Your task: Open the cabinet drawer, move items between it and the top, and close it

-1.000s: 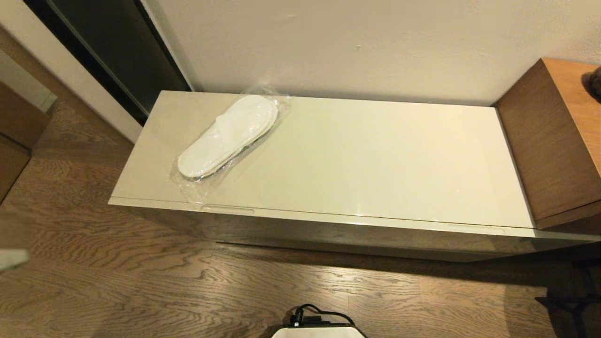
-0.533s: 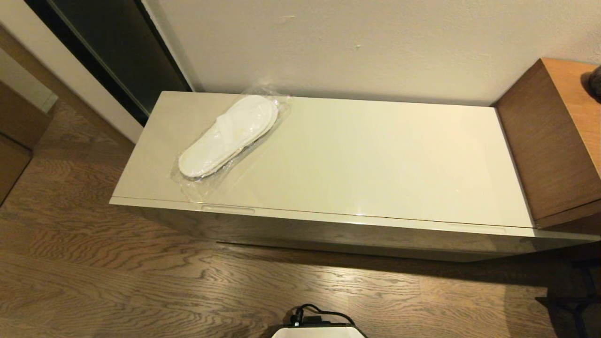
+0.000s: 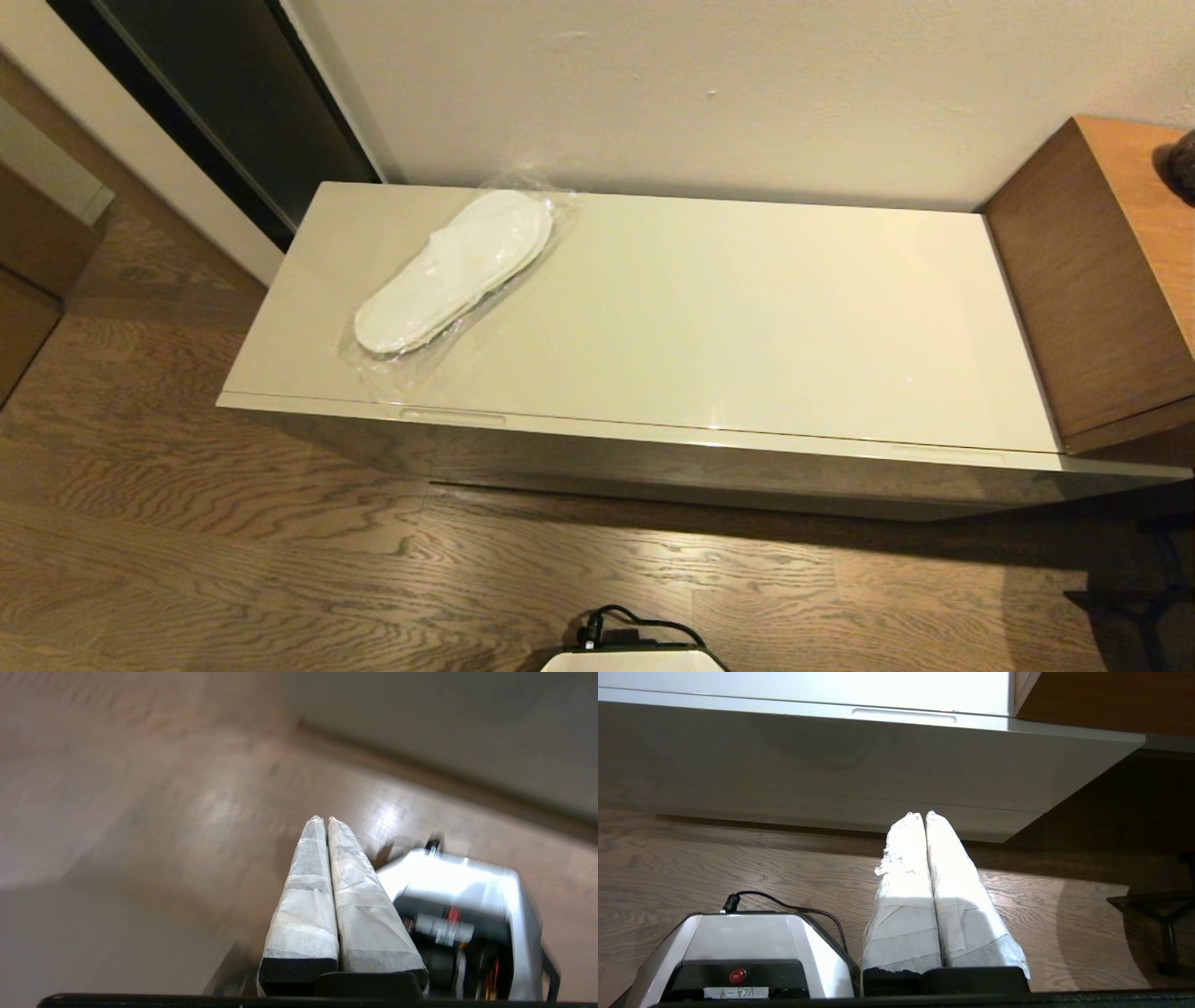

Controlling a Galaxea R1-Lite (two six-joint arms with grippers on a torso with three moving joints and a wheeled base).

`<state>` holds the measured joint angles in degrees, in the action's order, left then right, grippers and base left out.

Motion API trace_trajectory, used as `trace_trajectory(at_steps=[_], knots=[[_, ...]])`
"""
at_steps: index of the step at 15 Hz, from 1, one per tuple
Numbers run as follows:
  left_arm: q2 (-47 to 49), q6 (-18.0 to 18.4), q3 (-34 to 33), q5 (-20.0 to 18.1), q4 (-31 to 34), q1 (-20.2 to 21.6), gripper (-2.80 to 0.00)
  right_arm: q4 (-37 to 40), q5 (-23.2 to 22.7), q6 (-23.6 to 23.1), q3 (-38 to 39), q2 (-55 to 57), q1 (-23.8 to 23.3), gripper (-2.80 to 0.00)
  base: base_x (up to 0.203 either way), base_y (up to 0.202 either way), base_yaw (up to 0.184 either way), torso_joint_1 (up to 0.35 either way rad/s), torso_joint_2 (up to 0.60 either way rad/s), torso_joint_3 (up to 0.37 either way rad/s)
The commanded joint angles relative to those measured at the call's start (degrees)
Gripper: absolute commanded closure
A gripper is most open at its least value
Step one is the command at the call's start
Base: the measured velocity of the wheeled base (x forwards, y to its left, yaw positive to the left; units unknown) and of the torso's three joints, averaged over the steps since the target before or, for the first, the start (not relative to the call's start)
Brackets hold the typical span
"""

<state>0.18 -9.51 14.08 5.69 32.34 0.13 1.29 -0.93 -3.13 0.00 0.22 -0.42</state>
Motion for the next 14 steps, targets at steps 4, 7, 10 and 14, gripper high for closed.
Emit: trace_trajectory(at_steps=[4,7,10,14], knots=[[-0.1,0.2,-6.8,-2.4,-19.7,0.0,0.0,0.0,0.0,0.0,0.0,0.0,0.0,0.0,0.0,0.0,0.0,0.0,0.0,0.0],[-0.1,-0.2,-12.9,-8.8,-33.7,0.0,0.0,0.0,0.0,0.0,0.0,0.0,0.0,0.0,0.0,0.0,0.0,0.0,0.0,0.0],[-0.1,6.2,-13.9,-4.5,-35.4,0.0,0.0,0.0,0.0,0.0,0.0,0.0,0.0,0.0,0.0,0.0,0.0,0.0,0.0,0.0],[-0.1,5.5,-13.7,-5.4,-32.4,0.0,0.0,0.0,0.0,0.0,0.0,0.0,0.0,0.0,0.0,0.0,0.0,0.0,0.0,0.0]])
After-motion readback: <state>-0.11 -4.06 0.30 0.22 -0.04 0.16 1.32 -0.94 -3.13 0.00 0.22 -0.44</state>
